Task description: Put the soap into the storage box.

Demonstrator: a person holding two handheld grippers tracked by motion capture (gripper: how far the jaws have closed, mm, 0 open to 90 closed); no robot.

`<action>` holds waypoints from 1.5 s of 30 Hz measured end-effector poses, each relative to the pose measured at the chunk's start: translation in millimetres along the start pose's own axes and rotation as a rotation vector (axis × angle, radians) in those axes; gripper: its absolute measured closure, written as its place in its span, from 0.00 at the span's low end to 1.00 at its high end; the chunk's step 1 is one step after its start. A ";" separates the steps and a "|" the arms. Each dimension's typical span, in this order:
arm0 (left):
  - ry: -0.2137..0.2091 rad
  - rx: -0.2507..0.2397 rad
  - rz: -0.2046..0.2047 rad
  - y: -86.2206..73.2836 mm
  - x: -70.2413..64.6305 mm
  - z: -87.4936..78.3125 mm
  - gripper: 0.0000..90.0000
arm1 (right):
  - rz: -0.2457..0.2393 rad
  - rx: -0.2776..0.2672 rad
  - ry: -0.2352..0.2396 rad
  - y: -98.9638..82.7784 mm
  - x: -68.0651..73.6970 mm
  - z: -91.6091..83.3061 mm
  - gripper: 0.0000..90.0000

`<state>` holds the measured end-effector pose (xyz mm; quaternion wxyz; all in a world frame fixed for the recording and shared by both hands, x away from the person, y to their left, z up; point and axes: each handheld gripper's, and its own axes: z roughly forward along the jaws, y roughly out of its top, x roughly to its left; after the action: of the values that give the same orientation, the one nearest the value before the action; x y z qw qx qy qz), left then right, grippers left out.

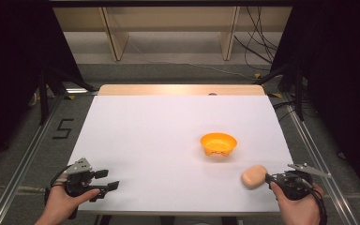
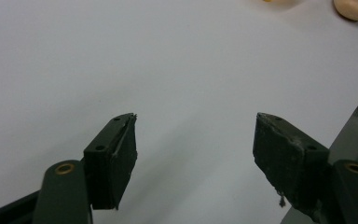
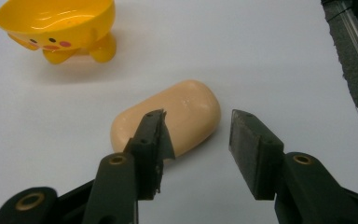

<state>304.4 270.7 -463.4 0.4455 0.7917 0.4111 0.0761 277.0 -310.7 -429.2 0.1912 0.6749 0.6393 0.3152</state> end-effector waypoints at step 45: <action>0.017 0.008 -0.010 -1.3 -0.5 2.0 0.33 | -1.263 0.490 0.285 59.7 15.3 49.8 0.23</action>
<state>304.3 269.4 -465.5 0.4390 0.7908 0.4191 0.0791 354.4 -295.0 -423.2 0.0944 0.1489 0.9814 0.0757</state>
